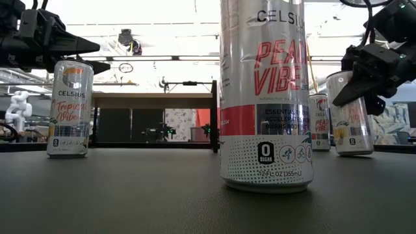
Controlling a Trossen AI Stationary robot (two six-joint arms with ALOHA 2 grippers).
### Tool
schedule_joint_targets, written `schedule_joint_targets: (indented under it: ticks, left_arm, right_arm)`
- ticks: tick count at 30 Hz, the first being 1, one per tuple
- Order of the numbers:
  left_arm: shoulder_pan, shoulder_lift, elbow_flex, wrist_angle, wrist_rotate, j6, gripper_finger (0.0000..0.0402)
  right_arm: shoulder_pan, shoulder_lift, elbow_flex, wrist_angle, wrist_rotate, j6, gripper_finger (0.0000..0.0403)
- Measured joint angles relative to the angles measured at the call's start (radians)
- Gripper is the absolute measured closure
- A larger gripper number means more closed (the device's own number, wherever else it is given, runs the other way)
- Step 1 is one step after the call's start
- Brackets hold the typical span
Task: Place canned beverage on shelf
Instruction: Put the white yellow soda can on the shelf
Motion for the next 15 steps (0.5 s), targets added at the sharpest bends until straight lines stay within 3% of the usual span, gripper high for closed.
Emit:
schedule_joint_targets:
  ticks: [5,15]
  left_arm:
    - [0.0,0.0,0.0,0.0,0.0,0.0,0.0013]
    - [0.0,0.0,0.0,0.0,0.0,0.0,0.0013]
  right_arm:
    - [0.0,0.002,0.0,-0.001,-0.002,-0.012,0.0173]
    - [0.001,0.004,-0.002,0.025,-0.002,-0.048,0.0176]
